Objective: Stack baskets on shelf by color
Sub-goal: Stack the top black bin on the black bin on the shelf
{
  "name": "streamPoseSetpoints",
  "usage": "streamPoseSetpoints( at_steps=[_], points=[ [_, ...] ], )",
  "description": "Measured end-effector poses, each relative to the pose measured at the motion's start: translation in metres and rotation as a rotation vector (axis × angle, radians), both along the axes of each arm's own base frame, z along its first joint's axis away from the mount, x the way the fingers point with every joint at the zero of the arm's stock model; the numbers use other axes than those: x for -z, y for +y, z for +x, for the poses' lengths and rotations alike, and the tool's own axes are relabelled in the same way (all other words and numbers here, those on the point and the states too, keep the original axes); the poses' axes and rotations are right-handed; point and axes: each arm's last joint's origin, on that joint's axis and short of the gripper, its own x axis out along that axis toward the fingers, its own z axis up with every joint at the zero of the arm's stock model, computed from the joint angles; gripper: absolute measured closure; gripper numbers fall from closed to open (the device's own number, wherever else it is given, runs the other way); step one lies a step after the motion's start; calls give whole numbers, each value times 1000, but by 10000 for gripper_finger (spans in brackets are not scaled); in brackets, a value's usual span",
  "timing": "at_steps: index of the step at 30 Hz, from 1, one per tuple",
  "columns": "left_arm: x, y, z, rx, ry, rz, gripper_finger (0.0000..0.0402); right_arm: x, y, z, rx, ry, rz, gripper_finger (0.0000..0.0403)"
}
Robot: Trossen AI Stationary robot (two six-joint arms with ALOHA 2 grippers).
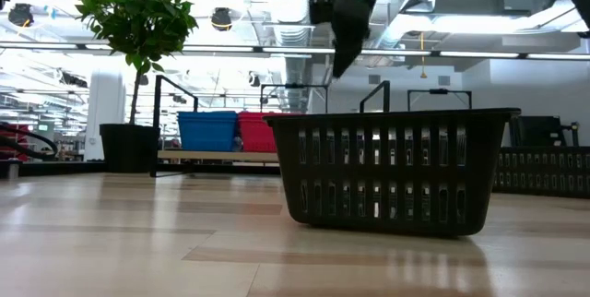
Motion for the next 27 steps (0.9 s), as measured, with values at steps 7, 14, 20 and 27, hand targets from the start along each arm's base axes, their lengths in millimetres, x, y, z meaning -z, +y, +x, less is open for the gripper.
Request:
streamPoseSetpoints(
  at_steps=[7, 14, 20, 27],
  points=[
    [0, 0, 0, 7, 2, 22, 234, -51, 28, -38, 122, -128, 291, 194],
    [-2, -2, 1, 9, -20, 5, 234, -64, 85, -83, 245, -26, 271, 197],
    [-3, -2, 2, 4, -33, -3, 234, -28, 149, -129, 416, 60, 258, 200],
    [-4, -1, 2, -20, -48, 6, 234, 43, 201, -164, 514, 119, 305, 191]
  ],
)
